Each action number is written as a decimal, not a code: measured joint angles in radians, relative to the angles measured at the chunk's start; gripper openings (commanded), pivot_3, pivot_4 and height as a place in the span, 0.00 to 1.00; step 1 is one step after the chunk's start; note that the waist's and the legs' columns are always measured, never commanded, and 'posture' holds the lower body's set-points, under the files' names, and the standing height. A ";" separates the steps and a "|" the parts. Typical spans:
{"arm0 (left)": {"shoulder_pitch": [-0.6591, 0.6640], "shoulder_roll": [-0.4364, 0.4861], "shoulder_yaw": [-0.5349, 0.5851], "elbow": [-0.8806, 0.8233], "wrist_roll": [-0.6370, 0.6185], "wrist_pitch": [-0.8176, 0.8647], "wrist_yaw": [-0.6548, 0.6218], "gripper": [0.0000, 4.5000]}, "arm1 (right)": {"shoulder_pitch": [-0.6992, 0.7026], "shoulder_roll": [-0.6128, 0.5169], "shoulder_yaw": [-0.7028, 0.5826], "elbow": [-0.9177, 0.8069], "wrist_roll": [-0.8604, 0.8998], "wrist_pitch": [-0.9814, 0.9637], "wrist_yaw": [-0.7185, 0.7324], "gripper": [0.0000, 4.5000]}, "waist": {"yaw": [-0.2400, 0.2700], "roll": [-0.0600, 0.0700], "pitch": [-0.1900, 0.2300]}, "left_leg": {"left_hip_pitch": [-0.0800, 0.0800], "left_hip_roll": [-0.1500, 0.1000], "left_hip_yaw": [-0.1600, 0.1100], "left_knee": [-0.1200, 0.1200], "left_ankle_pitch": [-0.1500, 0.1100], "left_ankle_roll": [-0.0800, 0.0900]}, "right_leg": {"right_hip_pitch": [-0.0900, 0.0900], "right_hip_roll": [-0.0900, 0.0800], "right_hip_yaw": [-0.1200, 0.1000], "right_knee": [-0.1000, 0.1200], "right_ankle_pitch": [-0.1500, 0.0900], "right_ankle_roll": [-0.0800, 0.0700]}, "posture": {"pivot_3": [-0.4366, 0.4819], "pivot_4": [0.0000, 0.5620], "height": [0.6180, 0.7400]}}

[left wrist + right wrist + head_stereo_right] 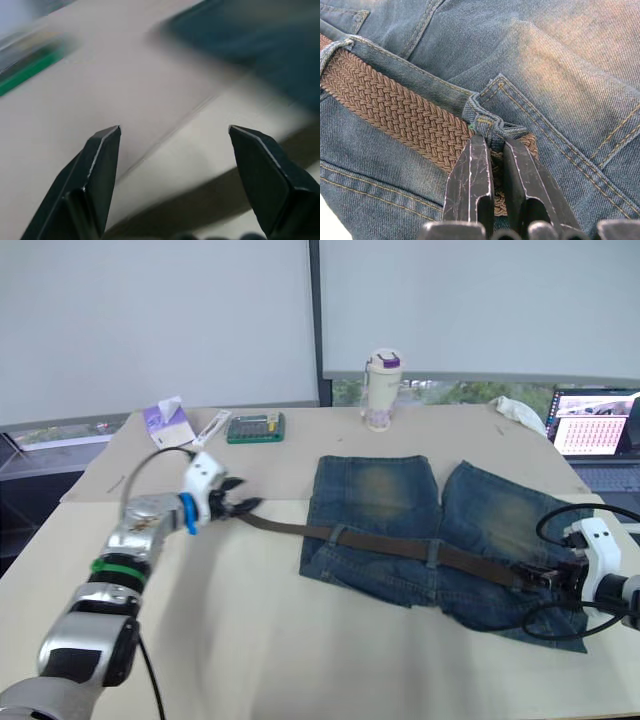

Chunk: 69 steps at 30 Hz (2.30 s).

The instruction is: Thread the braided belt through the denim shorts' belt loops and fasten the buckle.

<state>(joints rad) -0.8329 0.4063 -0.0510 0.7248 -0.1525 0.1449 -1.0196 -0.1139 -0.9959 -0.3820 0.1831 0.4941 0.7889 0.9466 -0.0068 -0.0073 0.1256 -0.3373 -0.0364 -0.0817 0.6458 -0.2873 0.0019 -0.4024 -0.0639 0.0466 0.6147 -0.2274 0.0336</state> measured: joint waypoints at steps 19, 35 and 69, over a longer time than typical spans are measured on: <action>-0.236 -0.269 -0.090 0.482 0.124 -0.028 -0.016 0.59 | 0.102 0.033 -0.079 -0.097 0.002 0.000 -0.043 0.00 | -0.002 -0.008 0.005 | 0.000 0.001 0.000 0.002 0.000 0.001 | 0.001 0.002 0.001 0.000 -0.001 0.001 | 0.48 0.27 1.00; -0.272 -0.268 0.147 0.543 0.001 0.130 -0.052 0.00 | -0.018 0.083 -0.010 -0.055 -0.050 -0.083 -0.067 0.00 | -0.016 -0.008 0.005 | 0.001 0.002 0.002 0.002 0.000 0.000 | 0.000 0.003 0.002 0.001 0.000 0.000 | 0.48 0.27 1.00; -0.068 0.038 0.022 0.526 0.230 -0.920 -0.255 1.00 | 0.109 0.174 0.176 0.377 -0.574 -2.202 -0.274 0.00 | -0.021 0.000 0.000 | 0.004 -0.001 0.007 0.000 -0.001 0.001 | 0.001 0.003 0.011 0.008 -0.001 0.002 | 0.48 0.27 1.00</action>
<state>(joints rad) -0.9008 0.4446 -0.0294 1.2511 0.0775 -0.7748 -1.2744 -0.0050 -0.8217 -0.2059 0.5597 -0.0803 -1.4128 0.6722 -0.0274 -0.0069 0.1261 -0.3334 -0.0370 -0.0750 0.6454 -0.2879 0.0032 -0.4011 -0.0610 0.0575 0.6231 -0.2289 0.0352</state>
